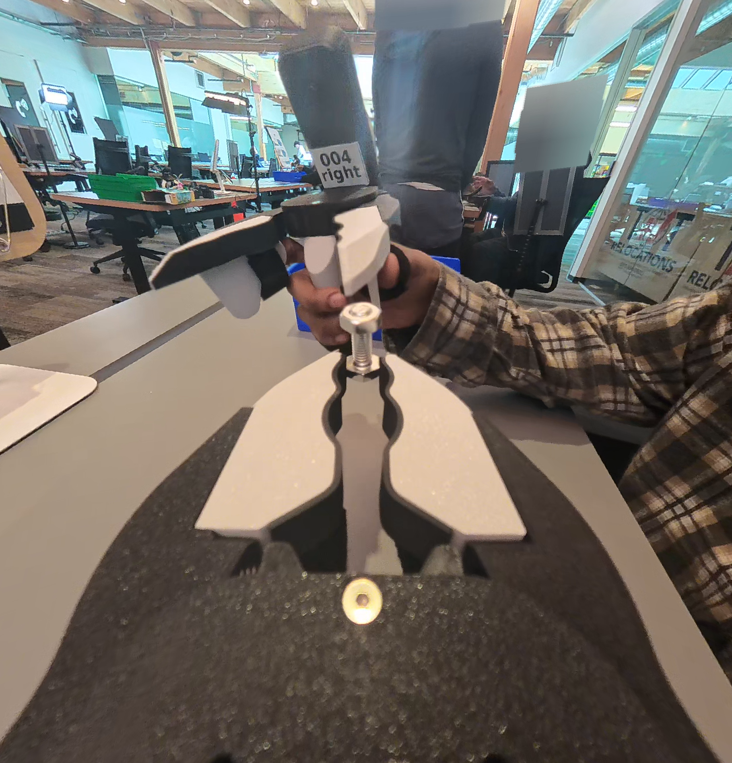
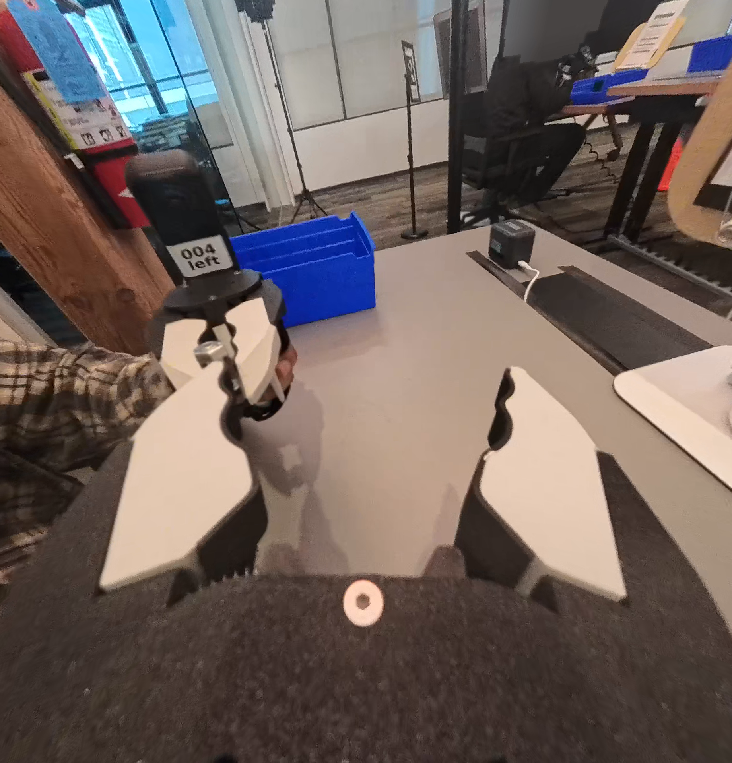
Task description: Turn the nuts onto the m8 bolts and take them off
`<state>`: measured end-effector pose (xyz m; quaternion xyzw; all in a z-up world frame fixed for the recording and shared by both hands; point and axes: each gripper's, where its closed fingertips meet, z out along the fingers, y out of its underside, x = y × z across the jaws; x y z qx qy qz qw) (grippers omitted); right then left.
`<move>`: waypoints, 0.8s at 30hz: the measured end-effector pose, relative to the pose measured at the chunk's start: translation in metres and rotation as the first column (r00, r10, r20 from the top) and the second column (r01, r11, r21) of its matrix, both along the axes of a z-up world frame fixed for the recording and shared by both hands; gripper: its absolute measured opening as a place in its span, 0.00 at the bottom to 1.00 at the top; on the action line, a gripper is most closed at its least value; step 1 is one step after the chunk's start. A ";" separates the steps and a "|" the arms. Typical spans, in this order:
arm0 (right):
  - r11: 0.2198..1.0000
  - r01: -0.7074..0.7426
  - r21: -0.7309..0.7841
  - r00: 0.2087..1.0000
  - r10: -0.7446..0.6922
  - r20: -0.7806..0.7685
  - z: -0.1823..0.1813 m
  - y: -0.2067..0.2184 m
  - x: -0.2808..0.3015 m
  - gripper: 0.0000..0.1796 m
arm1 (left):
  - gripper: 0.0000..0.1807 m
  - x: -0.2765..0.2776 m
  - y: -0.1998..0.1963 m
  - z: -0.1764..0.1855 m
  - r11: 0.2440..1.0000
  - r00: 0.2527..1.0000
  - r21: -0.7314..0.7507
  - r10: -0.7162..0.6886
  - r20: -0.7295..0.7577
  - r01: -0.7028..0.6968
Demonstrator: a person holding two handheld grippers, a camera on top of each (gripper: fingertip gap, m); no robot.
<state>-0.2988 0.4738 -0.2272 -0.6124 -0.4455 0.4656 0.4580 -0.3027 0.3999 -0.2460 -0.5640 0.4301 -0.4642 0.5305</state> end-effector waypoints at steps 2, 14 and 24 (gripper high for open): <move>1.000 -0.017 0.008 1.000 0.018 -0.016 0.004 -0.004 -0.001 0.66 | 0.08 0.001 0.000 -0.001 1.000 1.000 0.001 -0.001 -0.007 0.001; 0.999 0.008 0.031 1.000 -0.008 -0.013 0.005 -0.001 0.003 0.66 | 0.08 0.002 -0.001 -0.002 1.000 1.000 0.006 -0.002 -0.008 0.002; 0.998 -0.006 0.063 0.999 0.004 0.033 0.002 -0.008 -0.008 0.65 | 0.08 0.002 -0.002 -0.001 1.000 1.000 0.007 -0.005 -0.006 0.005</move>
